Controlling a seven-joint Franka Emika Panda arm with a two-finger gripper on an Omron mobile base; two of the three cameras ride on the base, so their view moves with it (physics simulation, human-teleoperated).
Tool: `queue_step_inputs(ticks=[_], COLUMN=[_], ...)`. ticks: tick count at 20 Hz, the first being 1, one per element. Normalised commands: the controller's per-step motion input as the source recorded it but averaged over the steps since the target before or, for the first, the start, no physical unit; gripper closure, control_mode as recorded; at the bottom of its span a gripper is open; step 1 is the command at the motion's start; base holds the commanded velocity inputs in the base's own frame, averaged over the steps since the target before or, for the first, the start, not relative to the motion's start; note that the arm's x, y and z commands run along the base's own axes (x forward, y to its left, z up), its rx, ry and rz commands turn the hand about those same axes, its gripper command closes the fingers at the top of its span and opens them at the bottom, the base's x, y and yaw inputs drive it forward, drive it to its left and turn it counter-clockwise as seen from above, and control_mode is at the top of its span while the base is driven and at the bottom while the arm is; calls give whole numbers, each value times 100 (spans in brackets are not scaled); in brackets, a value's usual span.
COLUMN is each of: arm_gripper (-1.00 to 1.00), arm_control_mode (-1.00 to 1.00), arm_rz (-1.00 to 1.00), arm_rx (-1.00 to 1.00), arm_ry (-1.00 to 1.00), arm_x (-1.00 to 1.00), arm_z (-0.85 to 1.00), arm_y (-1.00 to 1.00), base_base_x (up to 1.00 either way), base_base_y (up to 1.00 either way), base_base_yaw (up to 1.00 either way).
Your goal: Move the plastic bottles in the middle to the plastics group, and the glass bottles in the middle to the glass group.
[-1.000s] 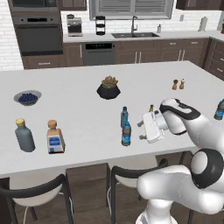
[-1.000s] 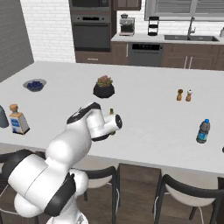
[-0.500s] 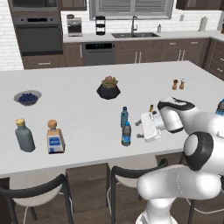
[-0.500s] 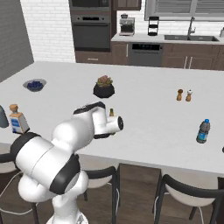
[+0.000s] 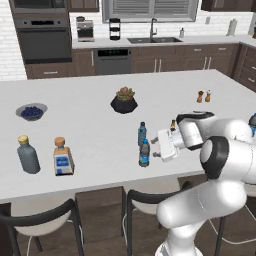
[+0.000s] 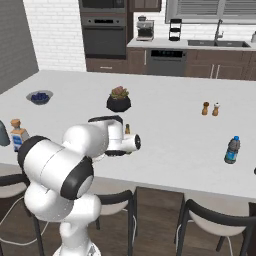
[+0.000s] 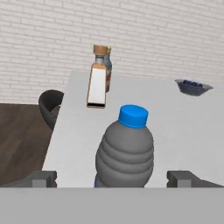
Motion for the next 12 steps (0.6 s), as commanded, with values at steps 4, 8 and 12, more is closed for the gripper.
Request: queue_step_inputs(ticks=[4,8,12], arm_gripper=[-100,-100,-100], arm_control_mode=[-100,-100,-100], arm_rz=[0,0,0], arm_rx=[2,3,3], arm_ry=[0,0,0], arm_x=[16,1,0], arm_z=[-8,-3,-1], arm_y=[12,12,14], base_base_x=[0,0,0], base_base_y=[0,0,0], base_base_yaw=[0,0,0])
